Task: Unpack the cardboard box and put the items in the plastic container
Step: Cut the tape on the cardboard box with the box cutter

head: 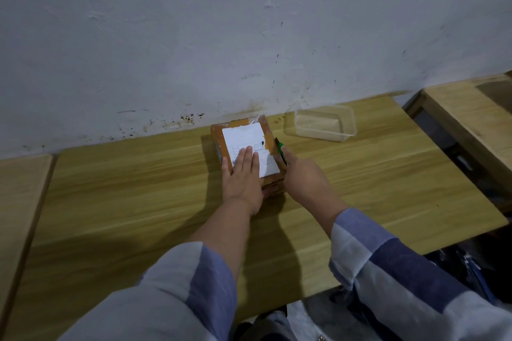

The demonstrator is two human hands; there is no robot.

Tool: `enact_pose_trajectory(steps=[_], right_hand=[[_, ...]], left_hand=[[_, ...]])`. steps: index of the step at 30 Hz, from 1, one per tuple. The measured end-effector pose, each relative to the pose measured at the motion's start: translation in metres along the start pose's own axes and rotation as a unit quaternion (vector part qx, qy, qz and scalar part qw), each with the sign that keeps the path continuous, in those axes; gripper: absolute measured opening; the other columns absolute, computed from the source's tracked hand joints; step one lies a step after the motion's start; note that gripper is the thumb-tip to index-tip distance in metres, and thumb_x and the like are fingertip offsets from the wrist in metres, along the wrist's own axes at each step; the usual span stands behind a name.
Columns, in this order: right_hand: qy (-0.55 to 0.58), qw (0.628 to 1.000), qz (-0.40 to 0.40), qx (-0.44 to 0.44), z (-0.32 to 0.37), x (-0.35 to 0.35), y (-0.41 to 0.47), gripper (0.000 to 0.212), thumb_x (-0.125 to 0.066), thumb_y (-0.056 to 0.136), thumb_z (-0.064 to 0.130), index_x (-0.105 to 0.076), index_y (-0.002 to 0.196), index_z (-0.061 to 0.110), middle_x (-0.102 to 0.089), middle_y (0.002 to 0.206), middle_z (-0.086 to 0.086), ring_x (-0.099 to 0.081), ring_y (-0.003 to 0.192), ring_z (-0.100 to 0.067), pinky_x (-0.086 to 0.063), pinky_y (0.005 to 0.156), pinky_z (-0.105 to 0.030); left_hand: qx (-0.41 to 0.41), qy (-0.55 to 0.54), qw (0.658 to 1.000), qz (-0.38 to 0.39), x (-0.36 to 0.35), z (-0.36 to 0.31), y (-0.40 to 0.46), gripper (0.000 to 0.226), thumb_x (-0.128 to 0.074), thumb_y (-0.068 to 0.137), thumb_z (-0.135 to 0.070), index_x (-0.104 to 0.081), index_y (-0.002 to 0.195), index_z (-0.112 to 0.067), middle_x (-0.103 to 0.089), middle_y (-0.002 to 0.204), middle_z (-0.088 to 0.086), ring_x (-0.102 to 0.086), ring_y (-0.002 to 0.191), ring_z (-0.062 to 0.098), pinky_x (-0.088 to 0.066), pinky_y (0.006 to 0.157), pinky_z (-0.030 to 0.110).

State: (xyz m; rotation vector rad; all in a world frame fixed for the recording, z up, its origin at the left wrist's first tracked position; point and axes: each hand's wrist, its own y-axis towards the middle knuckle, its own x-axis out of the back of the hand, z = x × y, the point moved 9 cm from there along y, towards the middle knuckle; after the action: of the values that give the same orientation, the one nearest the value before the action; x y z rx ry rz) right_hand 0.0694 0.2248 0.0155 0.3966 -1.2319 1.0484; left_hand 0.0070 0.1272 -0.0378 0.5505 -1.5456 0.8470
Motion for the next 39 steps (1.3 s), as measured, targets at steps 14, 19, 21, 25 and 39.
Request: enact_pose_trajectory(steps=[14, 19, 21, 25, 39], right_hand=[[0.025, 0.999, -0.011, -0.019, -0.015, -0.009, -0.02, 0.066, -0.038, 0.093, 0.011, -0.013, 0.147, 0.04, -0.064, 0.097, -0.016, -0.053, 0.074, -0.027, -0.043, 0.064, -0.033], [0.025, 0.999, -0.01, -0.022, -0.031, -0.013, -0.032, 0.06, -0.037, 0.095, 0.016, -0.018, 0.146, 0.04, -0.066, 0.101, -0.015, -0.062, 0.088, -0.03, -0.04, 0.065, -0.031], [0.037, 0.999, -0.019, -0.022, -0.038, -0.017, -0.04, 0.056, -0.036, 0.097, 0.02, -0.019, 0.145, 0.042, -0.067, 0.098, -0.014, -0.062, 0.083, -0.029, -0.042, 0.063, -0.031], [0.122, 0.99, -0.053, -0.041, -0.052, -0.019, -0.043, 0.051, -0.035, 0.097, 0.026, -0.023, 0.141, 0.05, -0.068, 0.087, -0.011, -0.058, 0.069, -0.025, -0.044, 0.059, -0.033], [0.444, 0.879, -0.14, -0.099, -0.077, -0.051, -0.1, 0.049, -0.038, 0.099, 0.018, -0.032, 0.142, 0.042, -0.053, 0.134, 0.001, -0.055, 0.077, -0.002, -0.045, 0.06, -0.016]], left_hand=[[0.003, -0.009, 1.0, 0.009, 0.002, -0.001, -0.002, 0.085, -0.033, 0.094, -0.059, 0.01, 0.151, -0.013, 0.019, 0.159, 0.004, 0.019, 0.146, 0.019, 0.007, 0.117, 0.052], [0.004, -0.024, 1.0, 0.007, 0.0, 0.0, -0.001, 0.091, -0.025, 0.089, -0.07, 0.009, 0.152, -0.014, 0.017, 0.16, 0.002, 0.018, 0.146, 0.017, 0.008, 0.118, 0.052], [0.005, -0.035, 0.999, 0.004, -0.002, 0.0, -0.001, 0.094, -0.024, 0.086, -0.074, 0.008, 0.152, -0.014, 0.016, 0.16, 0.002, 0.018, 0.146, 0.017, 0.008, 0.118, 0.052], [0.018, -0.057, 0.998, 0.005, 0.0, -0.002, -0.003, 0.095, -0.026, 0.086, -0.074, 0.009, 0.152, -0.015, 0.018, 0.16, 0.001, 0.019, 0.146, 0.017, 0.009, 0.117, 0.051], [-0.139, -0.071, 0.987, -0.037, 0.011, 0.016, -0.031, 0.084, -0.049, 0.091, -0.054, -0.004, 0.153, -0.019, 0.002, 0.162, -0.003, 0.007, 0.148, 0.012, 0.009, 0.117, 0.038]])
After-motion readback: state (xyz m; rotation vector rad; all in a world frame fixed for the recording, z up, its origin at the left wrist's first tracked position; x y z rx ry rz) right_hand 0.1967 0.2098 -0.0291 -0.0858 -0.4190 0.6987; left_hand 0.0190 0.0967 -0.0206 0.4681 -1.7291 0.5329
